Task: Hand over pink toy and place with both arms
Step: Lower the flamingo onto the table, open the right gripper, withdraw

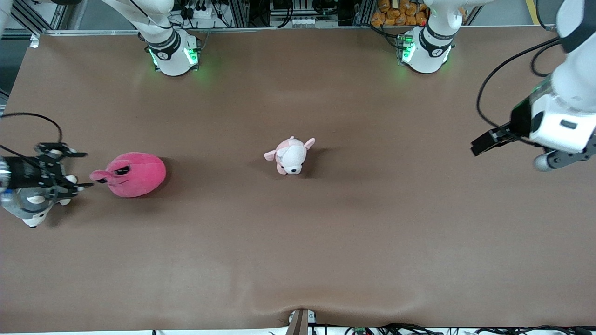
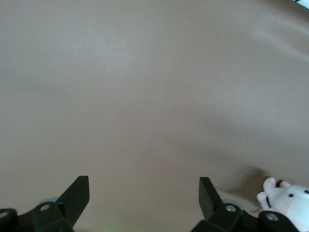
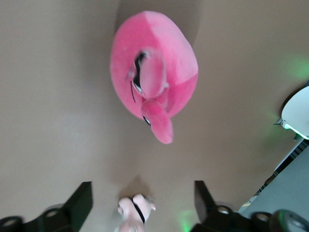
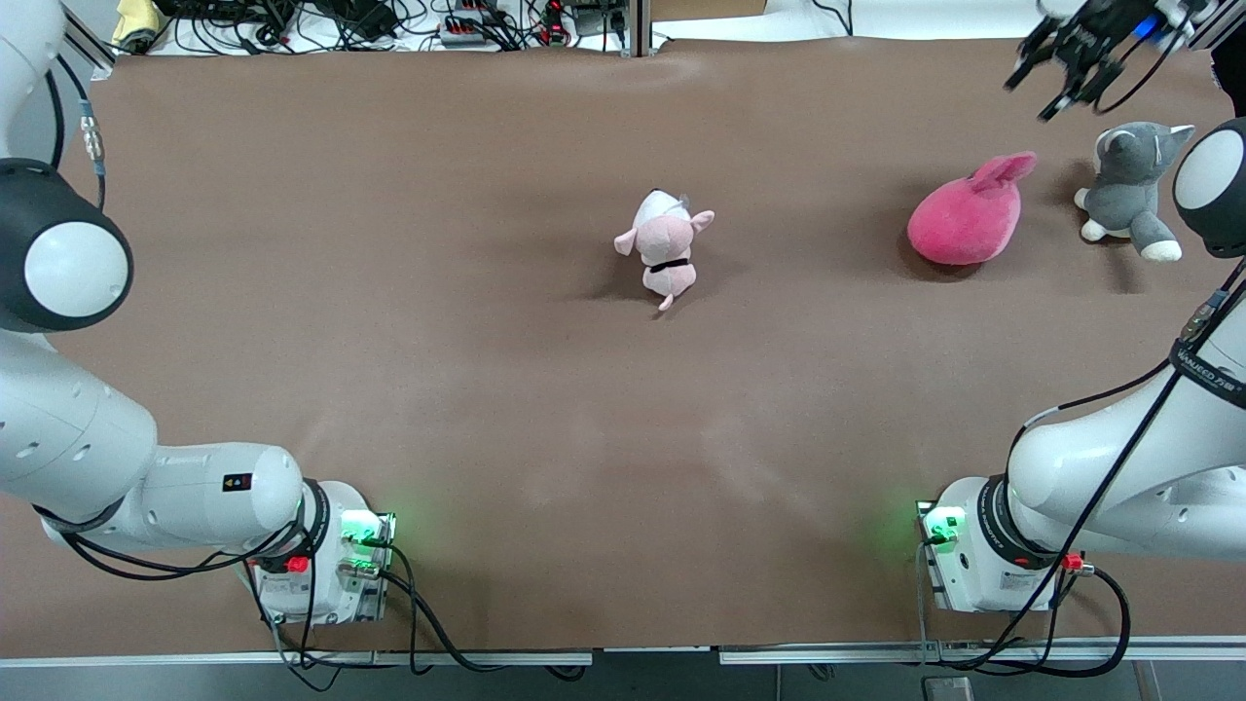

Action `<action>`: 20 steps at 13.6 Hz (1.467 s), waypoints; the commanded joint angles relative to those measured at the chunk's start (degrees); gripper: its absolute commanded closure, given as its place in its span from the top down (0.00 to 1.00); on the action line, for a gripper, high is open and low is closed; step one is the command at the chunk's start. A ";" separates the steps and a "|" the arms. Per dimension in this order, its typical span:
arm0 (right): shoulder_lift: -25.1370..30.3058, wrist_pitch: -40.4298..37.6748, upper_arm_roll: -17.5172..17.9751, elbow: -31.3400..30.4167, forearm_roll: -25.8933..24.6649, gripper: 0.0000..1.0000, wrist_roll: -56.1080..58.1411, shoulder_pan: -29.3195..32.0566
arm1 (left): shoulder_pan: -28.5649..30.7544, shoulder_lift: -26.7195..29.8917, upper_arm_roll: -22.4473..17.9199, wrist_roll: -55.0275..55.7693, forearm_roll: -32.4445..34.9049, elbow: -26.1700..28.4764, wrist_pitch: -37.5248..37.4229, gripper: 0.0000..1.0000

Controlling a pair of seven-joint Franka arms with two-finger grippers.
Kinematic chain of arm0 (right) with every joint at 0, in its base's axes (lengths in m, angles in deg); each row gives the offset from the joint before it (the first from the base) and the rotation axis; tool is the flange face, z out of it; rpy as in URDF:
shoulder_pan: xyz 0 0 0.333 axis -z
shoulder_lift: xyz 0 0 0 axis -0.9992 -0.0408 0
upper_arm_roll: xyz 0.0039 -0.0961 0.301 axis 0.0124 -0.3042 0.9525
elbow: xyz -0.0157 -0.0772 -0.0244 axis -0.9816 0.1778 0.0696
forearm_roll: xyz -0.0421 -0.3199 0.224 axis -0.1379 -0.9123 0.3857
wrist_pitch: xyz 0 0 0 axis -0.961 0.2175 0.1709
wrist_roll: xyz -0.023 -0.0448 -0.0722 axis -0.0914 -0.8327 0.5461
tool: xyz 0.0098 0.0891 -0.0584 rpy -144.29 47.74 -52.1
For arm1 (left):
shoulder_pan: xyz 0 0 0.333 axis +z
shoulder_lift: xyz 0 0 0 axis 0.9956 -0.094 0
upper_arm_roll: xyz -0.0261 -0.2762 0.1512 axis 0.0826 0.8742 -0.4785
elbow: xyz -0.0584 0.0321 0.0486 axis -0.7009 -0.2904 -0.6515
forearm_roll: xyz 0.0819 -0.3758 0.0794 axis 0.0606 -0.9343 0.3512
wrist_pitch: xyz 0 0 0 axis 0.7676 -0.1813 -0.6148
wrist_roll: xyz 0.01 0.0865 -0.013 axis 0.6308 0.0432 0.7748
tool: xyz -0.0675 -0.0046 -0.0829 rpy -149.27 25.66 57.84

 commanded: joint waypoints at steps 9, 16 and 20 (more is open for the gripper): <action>16.85 -9.94 3.96 8.67 -13.71 1.00 38.28 -9.41 | -6.90 18.88 -16.84 -21.51 -2.78 15.90 -2.04 1.00; 34.59 2.42 3.34 -15.61 -21.22 1.00 61.12 -10.30 | -6.28 19.51 -16.58 -21.60 -2.70 17.06 -2.39 1.00; 36.47 3.94 3.78 -18.14 -21.22 1.00 60.95 -11.00 | -6.46 16.62 -16.41 -21.69 -2.96 14.34 -2.30 1.00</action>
